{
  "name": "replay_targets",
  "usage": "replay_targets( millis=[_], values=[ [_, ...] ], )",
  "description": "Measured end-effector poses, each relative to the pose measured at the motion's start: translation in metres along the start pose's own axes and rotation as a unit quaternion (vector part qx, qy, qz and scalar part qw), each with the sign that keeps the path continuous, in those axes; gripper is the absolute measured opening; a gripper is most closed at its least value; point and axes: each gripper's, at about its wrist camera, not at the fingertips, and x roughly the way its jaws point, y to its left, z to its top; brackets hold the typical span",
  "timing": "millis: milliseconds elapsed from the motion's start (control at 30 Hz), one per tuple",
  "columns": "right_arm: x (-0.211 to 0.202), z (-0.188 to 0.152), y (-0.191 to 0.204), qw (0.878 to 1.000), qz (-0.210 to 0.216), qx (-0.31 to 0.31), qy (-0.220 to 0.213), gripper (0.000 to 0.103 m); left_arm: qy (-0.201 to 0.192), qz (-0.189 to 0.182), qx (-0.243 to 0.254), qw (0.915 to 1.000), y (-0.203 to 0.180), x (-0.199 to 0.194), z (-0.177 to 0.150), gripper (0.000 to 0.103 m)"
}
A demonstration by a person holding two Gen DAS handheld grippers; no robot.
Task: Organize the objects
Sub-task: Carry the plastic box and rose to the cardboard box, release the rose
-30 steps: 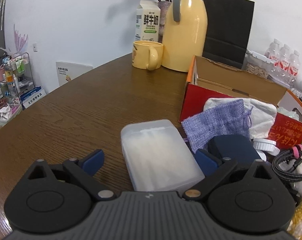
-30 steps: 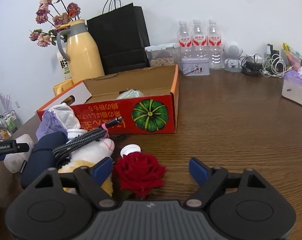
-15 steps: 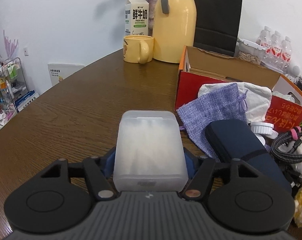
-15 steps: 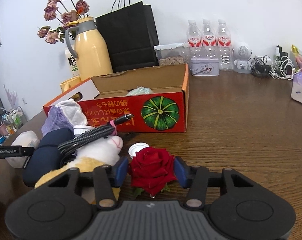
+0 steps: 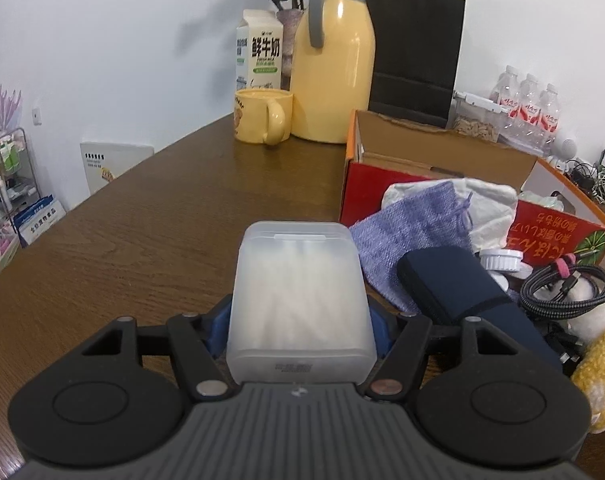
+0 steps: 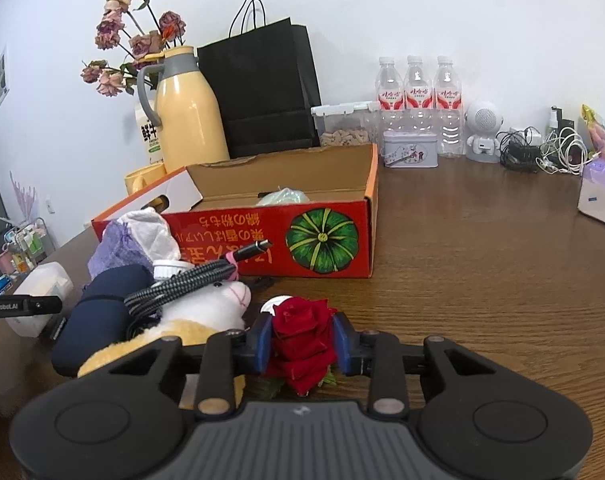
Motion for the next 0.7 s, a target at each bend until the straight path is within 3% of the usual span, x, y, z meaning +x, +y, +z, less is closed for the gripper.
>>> replay_targets(
  millis=[400, 700],
  values=[
    [-0.013, 0.048, 0.015, 0.998, 0.002, -0.032, -0.059, 0.03, -0.071, -0.05, 0.028, 0.9958, -0.028, -0.022, 0.047, 0.067],
    [0.02, 0.103, 0.031, 0.995, 0.002, -0.052, -0.087, 0.03, -0.11, -0.088, 0.049, 0.9888, -0.063, -0.006, 0.096, 0.067]
  ],
)
